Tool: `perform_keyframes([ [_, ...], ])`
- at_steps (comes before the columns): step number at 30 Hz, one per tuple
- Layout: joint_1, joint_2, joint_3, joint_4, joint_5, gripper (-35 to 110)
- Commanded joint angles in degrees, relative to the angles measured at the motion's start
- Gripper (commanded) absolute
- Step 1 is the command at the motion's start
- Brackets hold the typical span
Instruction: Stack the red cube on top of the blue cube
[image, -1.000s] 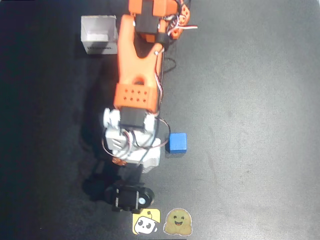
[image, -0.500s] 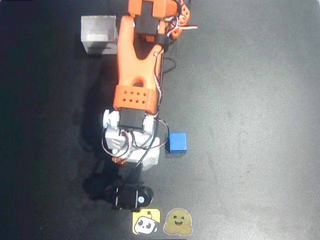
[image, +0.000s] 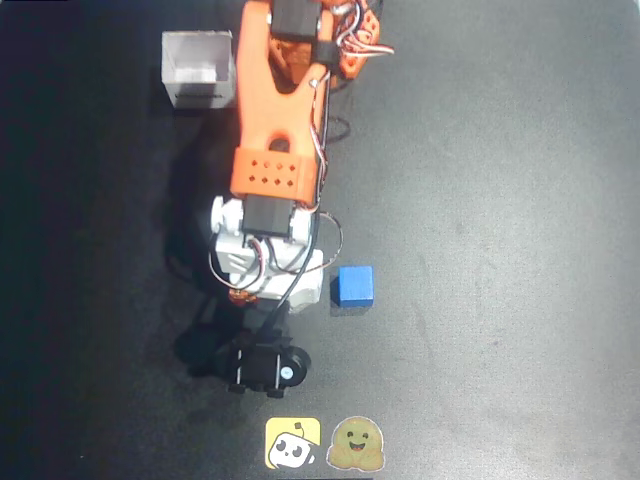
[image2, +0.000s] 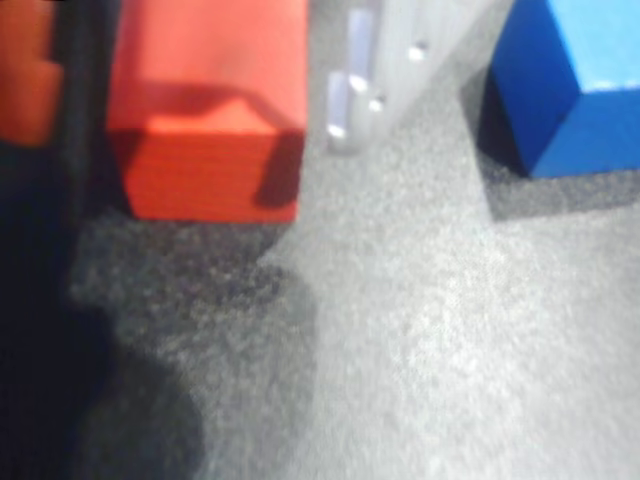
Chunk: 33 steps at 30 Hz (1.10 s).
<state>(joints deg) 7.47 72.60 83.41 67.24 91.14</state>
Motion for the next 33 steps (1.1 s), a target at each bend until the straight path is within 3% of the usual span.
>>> perform_keyframes([
  [1, 0.2, 4.7, 2.6, -2.4, -0.5, 24],
  [10, 0.3, 5.8, 12.4, -7.6, 1.5, 24],
  [17, 0.7, 7.7, 14.8, -8.3, 1.4, 0],
  [33, -5.0, 20.6, 16.6, -0.3, 2.2, 0],
])
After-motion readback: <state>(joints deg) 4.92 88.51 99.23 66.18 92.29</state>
